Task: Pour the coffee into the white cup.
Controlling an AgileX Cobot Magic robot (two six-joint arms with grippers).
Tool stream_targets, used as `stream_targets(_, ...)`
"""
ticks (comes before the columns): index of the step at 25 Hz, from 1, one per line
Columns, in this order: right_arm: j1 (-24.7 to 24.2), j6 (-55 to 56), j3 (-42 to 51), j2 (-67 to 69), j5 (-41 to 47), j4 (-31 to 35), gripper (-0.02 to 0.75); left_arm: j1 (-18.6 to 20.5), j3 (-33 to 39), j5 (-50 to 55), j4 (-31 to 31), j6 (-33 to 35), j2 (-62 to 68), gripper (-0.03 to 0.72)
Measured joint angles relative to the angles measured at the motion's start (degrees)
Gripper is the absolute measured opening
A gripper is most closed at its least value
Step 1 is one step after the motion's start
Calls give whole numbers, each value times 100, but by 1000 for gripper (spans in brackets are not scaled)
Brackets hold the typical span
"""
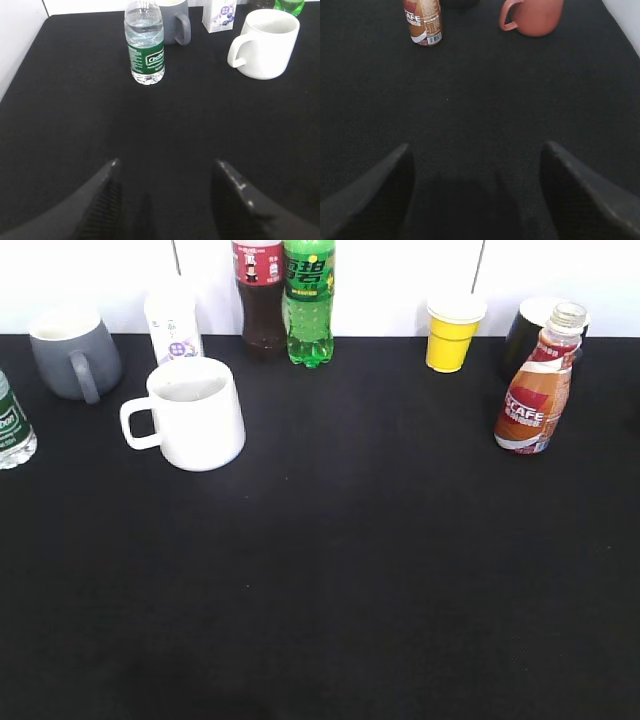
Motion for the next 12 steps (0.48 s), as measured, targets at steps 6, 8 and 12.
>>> stream_targets(6,0,0,0,0,0,0,591,563,0,0,0,5,0,434)
stream_targets(8,0,0,0,0,0,0,591,598,0,0,0,5,0,434)
stream_targets(12,0,0,0,0,0,0,591,598,0,0,0,5,0,433)
